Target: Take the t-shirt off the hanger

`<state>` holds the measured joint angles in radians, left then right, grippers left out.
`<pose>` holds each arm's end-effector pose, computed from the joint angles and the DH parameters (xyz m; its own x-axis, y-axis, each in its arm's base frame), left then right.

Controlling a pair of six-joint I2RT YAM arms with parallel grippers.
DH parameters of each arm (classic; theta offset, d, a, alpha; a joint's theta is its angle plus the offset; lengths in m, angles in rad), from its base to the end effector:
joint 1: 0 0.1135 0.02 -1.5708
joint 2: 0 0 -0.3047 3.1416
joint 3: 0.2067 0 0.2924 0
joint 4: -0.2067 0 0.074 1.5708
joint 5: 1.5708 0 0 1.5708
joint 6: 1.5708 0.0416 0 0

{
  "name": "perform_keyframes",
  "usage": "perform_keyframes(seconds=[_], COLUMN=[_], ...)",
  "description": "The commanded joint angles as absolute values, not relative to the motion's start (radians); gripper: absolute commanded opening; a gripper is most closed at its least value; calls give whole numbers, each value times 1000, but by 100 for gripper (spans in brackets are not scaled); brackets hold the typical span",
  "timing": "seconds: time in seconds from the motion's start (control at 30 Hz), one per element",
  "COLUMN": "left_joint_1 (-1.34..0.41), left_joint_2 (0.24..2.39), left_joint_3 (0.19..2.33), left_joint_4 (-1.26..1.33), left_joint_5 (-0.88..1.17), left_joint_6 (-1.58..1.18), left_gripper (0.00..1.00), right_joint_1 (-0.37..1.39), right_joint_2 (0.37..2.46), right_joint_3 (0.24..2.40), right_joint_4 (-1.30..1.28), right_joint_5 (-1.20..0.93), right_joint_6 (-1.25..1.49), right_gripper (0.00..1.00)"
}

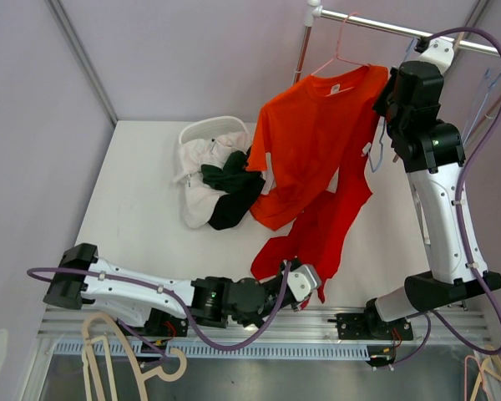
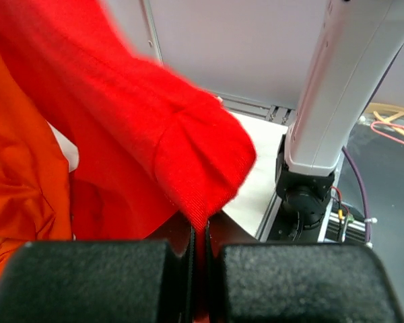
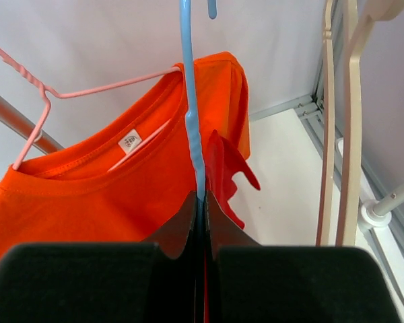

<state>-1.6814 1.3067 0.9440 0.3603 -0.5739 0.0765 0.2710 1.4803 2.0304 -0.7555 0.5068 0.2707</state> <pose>-0.0149 -0.3387 0.3619 0.0686 0.0365 -0.9970 0.8920 0.4454 0.0777 0.3071 0.0644 0.5952 -0.1295 0.2067 -0.9698 0.2682 0.9489 0.1664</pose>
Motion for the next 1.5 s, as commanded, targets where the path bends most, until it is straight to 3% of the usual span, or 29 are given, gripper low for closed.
perform_keyframes(seconds=[0.0,0.27,0.43,0.7,0.87,1.2,1.47], left_joint_1=[-1753,-1680,-1559,-1123,-1026,-1031,-1020], left_joint_2=[1269,1333,1389,1655,1753,1663,1483], left_joint_3=[937,999,1090,1334,1446,1391,1555], left_joint_4=[390,299,192,-89,-201,-166,-319], left_joint_5=[-526,-600,-465,-56,-46,74,-58], left_joint_6=[15,15,-113,-461,-474,-451,-351], left_gripper=[1,1,1,1,1,1,1], right_joint_1=[239,238,236,233,235,229,227], right_joint_2=[1493,1463,1424,1357,1370,1357,1400], right_joint_3=[2088,2152,2264,2301,2393,2319,2204], right_joint_4=[-563,-671,-920,-1177,-1318,-1128,-844], right_joint_5=[561,465,260,173,146,357,385], right_joint_6=[248,304,357,315,287,255,227], right_gripper=[0,0,0,0,0,0,0])
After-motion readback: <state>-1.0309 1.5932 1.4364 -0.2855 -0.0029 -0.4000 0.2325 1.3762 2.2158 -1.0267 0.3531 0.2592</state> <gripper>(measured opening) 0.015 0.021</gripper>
